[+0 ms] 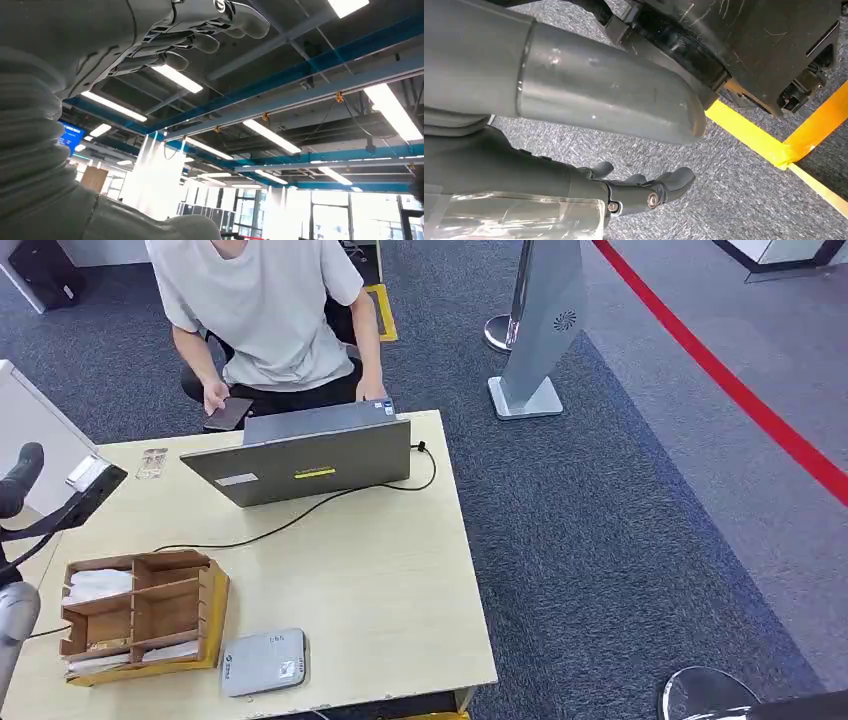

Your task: Pass the card to the sensor for recognition and then transmit it.

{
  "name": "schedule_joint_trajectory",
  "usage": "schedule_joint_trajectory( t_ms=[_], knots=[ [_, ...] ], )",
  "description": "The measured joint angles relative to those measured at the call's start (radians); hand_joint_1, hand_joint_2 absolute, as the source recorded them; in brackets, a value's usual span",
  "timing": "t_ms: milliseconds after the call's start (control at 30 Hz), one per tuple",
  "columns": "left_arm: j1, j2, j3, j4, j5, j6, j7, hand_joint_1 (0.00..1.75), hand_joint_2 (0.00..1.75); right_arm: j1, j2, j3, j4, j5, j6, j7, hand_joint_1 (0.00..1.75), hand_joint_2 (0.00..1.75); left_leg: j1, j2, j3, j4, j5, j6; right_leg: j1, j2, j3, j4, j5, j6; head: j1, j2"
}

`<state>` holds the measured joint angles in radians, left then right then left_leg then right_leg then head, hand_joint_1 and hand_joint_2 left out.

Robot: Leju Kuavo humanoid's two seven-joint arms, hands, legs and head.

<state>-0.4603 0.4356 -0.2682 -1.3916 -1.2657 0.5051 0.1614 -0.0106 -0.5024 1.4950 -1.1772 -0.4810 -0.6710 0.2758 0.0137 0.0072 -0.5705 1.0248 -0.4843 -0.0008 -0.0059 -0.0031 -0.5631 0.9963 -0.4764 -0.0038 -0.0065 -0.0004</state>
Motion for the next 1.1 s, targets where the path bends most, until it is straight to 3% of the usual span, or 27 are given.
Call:
schedule_joint_trajectory(
  t_ms=[1100],
  knots=[
    [0.0, 0.0, 0.0, 0.0, 0.0, 0.0, 0.0, 0.0, 1.75, 0.0, 0.0, 0.0, 0.0, 0.0, 0.0, 0.0, 0.0, 0.0, 0.0, 0.0, 0.0, 0.0, 0.0, 0.0, 0.0, 0.0, 0.0, 0.0, 0.0, 0.0, 0.0, 0.0]
  ],
)
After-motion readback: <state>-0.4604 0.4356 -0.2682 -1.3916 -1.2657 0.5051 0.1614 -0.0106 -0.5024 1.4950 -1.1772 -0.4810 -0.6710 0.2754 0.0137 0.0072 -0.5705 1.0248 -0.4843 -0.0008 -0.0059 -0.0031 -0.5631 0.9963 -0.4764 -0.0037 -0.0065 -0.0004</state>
